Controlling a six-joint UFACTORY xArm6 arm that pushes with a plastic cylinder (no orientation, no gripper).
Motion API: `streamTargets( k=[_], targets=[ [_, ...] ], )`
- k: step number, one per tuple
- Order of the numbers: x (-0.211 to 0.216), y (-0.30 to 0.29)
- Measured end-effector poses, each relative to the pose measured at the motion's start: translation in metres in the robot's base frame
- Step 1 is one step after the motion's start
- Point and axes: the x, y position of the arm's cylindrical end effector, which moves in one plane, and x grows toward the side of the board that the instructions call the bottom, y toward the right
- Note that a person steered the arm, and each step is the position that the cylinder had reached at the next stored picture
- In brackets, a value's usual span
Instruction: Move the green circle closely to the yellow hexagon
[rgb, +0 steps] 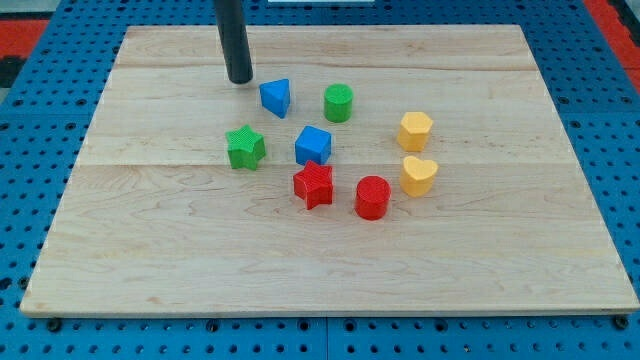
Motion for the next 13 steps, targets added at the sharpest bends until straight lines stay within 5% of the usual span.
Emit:
streamTargets(
  k=[5, 8, 11, 12, 13],
  targets=[
    [0.092, 0.070],
    [0.046, 0.142],
    [-0.073, 0.241],
    [-0.098, 0.176],
    [-0.048, 0.158]
  ],
)
